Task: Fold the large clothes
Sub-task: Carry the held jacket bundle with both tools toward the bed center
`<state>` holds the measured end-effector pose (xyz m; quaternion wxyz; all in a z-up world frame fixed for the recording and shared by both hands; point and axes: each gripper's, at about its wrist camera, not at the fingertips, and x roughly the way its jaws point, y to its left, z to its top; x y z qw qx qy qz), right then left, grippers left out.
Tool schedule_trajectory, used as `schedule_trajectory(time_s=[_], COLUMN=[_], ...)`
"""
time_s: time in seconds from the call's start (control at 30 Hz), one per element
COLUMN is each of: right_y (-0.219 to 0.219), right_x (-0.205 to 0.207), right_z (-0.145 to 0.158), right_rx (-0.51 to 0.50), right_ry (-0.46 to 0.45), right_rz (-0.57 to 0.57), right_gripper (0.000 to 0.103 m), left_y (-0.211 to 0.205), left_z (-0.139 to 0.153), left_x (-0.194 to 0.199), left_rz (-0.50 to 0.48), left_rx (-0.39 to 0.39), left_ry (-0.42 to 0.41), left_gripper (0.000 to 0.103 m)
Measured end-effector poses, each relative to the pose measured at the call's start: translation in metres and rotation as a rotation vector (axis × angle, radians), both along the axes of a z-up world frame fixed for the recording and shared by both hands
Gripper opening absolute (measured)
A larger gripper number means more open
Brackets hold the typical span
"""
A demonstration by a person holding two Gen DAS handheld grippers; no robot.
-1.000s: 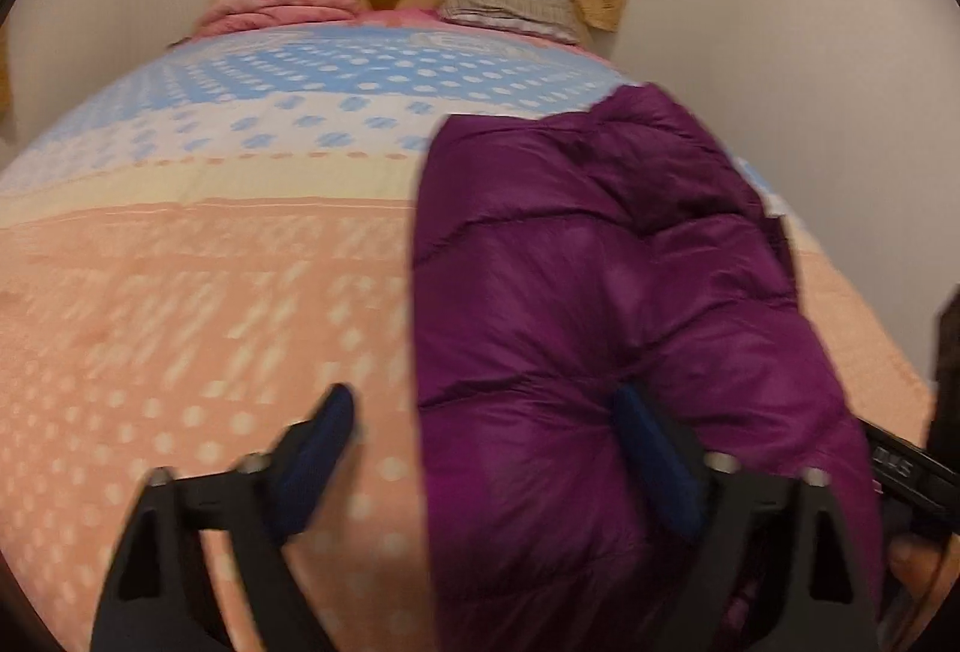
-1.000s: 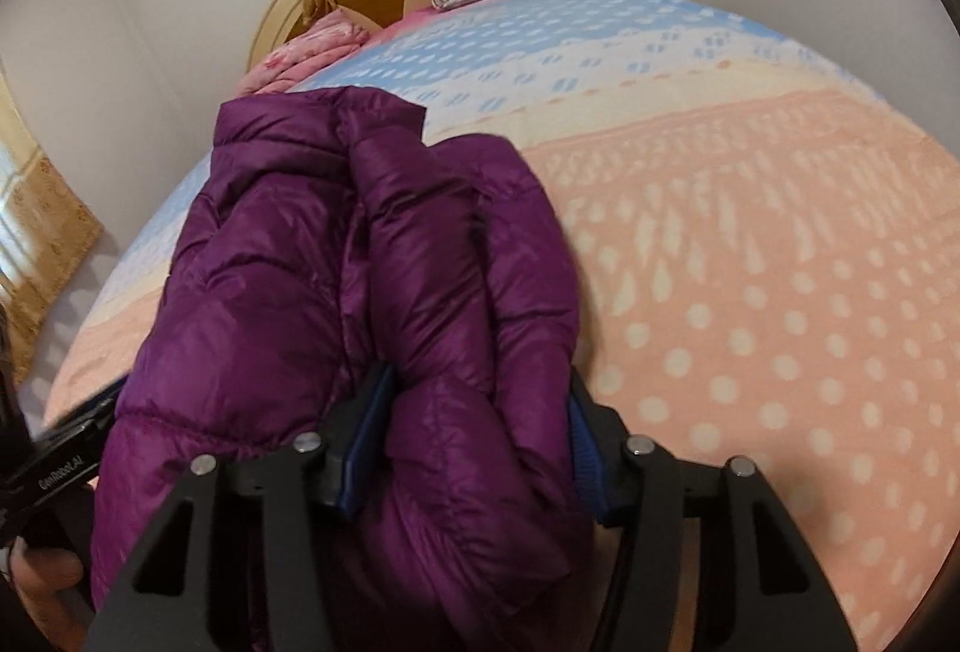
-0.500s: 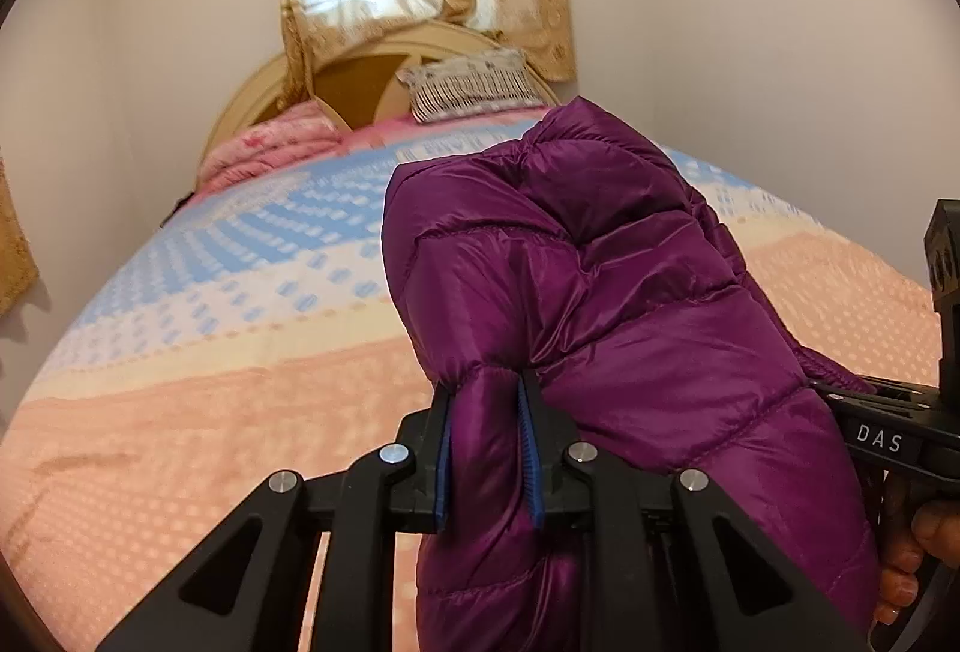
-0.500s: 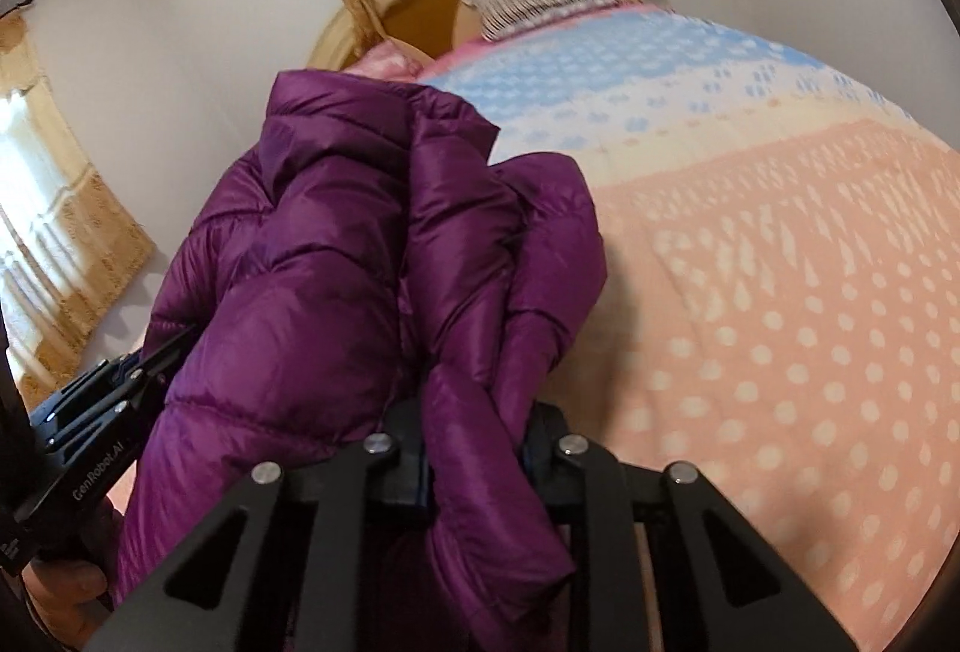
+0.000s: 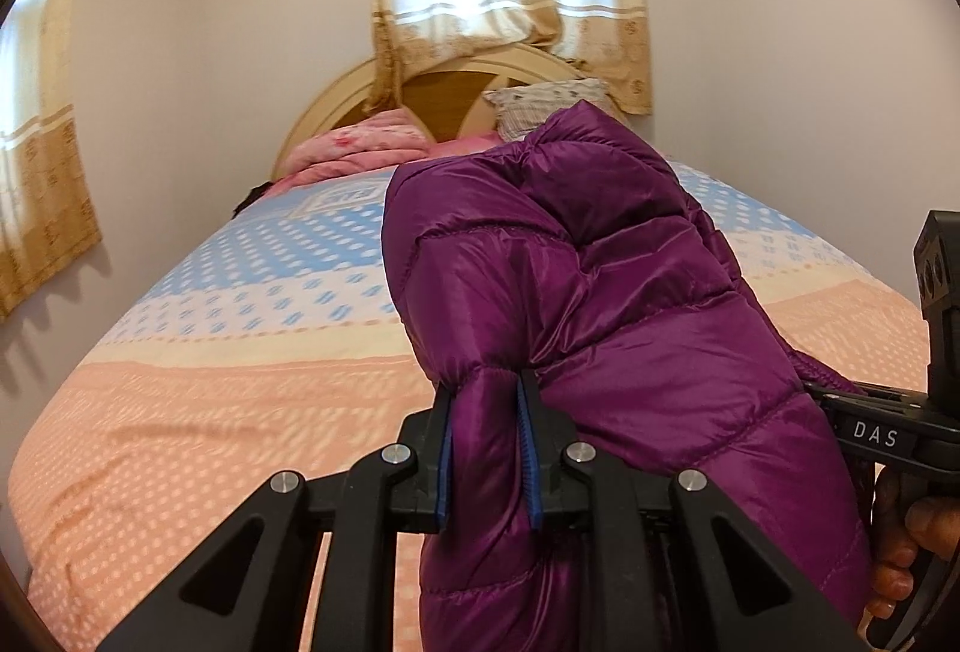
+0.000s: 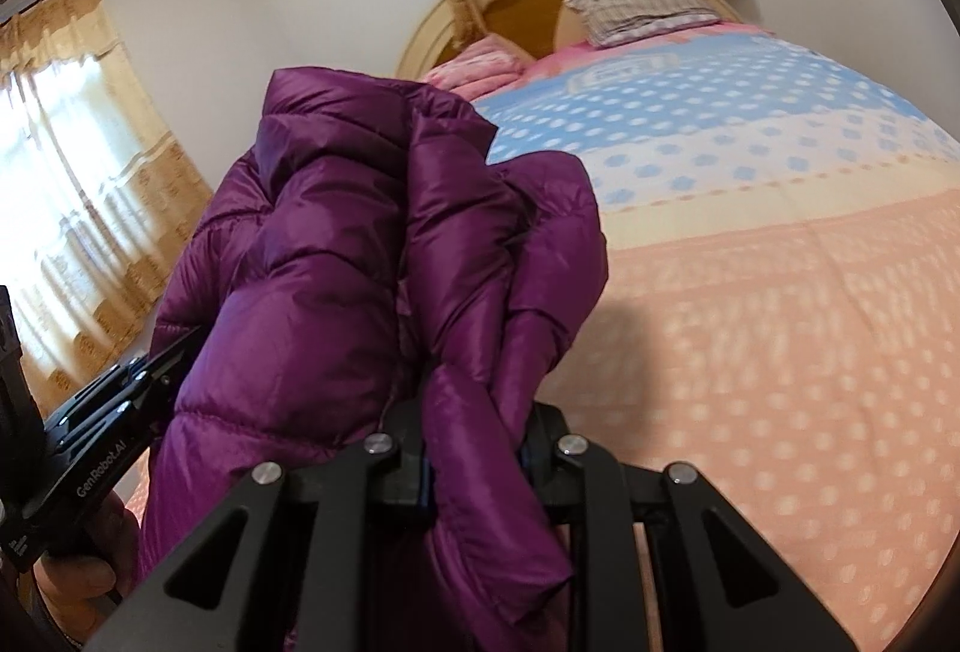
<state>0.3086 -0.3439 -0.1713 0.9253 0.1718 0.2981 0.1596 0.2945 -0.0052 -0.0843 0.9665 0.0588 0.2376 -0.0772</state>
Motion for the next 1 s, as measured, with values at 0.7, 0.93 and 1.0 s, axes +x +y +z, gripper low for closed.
schedule_trajectory(time_s=[0.7, 0.93, 1.0], right_y=[0.091, 0.108, 0.109], right_x=[0.038, 0.044, 0.046], right_z=[-0.017, -0.029, -0.032], right_rx=[-0.088, -0.117, -0.12], right_ry=[0.046, 0.07, 0.077], right_rz=[0.166, 0.179, 0.18], right_gripper=[0.023, 0.023, 0.023], left_y=[0.098, 0.111, 0.112], left_z=[-0.038, -0.054, -0.056], left_x=[0.0, 0.006, 0.009], left_rz=[0.167, 0.19, 0.199], left_rx=[-0.034, -0.05, -0.054], left_ry=[0.067, 0.104, 0.112], left_gripper=[0.018, 0.018, 0.018])
